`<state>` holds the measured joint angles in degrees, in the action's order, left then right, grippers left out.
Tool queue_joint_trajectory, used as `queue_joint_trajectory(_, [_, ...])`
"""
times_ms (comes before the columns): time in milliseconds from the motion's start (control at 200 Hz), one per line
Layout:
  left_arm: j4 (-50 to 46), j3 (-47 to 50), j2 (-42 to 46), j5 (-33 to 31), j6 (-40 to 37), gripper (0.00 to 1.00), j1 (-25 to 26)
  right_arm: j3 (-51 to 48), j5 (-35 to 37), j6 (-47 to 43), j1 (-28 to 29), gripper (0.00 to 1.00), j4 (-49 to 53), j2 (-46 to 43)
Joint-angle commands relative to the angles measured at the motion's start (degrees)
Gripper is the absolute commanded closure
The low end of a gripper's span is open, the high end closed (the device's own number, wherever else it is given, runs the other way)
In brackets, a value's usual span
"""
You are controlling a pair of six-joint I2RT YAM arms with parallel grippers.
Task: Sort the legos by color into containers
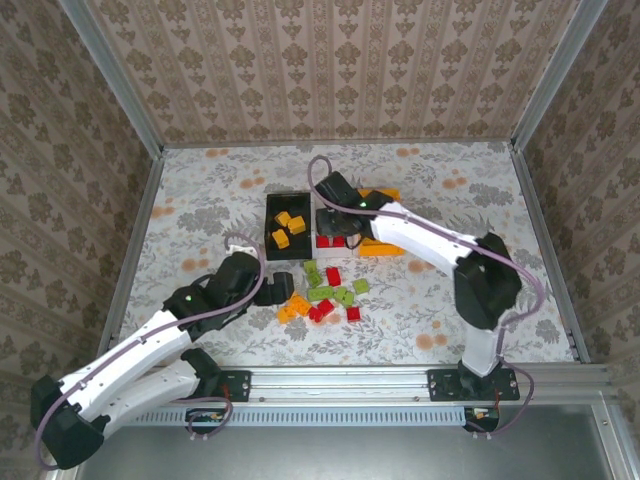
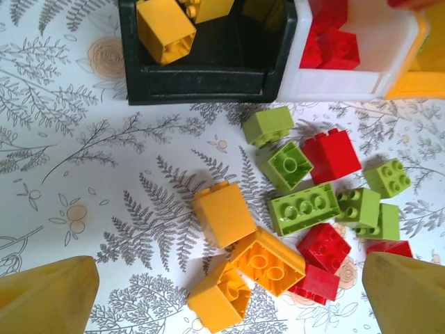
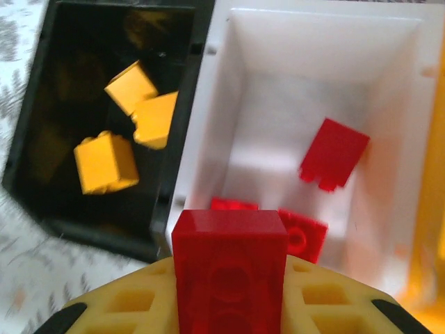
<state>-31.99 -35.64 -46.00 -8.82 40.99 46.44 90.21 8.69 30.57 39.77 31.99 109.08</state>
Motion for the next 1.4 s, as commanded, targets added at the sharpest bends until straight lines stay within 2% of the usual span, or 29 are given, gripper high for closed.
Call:
queue_joint_trajectory(0, [-1.77, 1.03, 0.39, 0.86, 1.12, 0.02, -0.38, 7.07, 2.47, -0.06, -2.11, 0.7, 3.76, 5.83])
queue_joint_trajectory(105, [-1.02, 1.86, -0.35, 1.84, 0.68, 0.02, -0.67, 13.14, 3.18, 0.4, -3.23, 0.66, 6.96, 10.49])
queue_joint_trajectory(150, [-0.36, 2.3, -1.06, 2.49, 0.34, 0.02, -0.72, 14.54, 2.56, 0.7, -3.63, 0.58, 7.63, 11.56])
queue_joint_trajectory(210, [0.79, 2.89, -2.14, 3.39, -0.3, 0.02, -0.76, 15.4, 2.19, 1.05, -3.77, 0.41, 8.12, 12.09])
queue_joint_trajectory(295, [2.75, 3.1, -4.66, 4.79, -1.12, 0.04, -0.9, 15.31, 1.8, 0.87, -3.73, 0.35, 7.66, 11.21])
queue_joint_trajectory(505, [8.77, 2.08, -14.05, 8.08, -3.87, 0.13, -1.03, 7.65, 0.85, 1.05, -3.25, 0.34, 3.69, 3.63])
queue_joint_trajectory(705, [12.1, -0.75, -24.54, 4.63, -7.65, 0.2, -1.3, -0.79, 0.46, 1.67, -3.12, 0.34, 0.24, -3.1])
queue_joint_trajectory(925, [18.95, -0.31, -32.02, 5.08, -7.77, 0.28, -3.24, -5.5, 0.67, 1.68, -2.86, 0.34, -1.0, -8.5])
queue_joint_trajectory(995, [20.25, -0.4, -33.69, 5.23, -7.43, 0.33, -3.19, -6.6, 0.8, 1.73, -2.85, 0.34, -1.05, -9.6])
queue_joint_trajectory(1225, [19.72, 0.12, -33.46, 5.62, -6.55, 0.58, -3.11, -9.11, 1.53, 1.93, -2.85, 0.34, -1.01, -11.73])
queue_joint_trajectory(1325, [17.21, -0.03, -30.66, 5.1, -6.17, 0.66, -3.17, -10.63, 1.77, 2.51, -2.85, 0.35, -2.78, -12.96])
queue_joint_trajectory(1395, [14.7, -0.8, -27.3, 4.53, -6.1, 0.68, -3.16, -11.88, 1.77, 2.91, -2.85, 0.35, -3.02, -14.26])
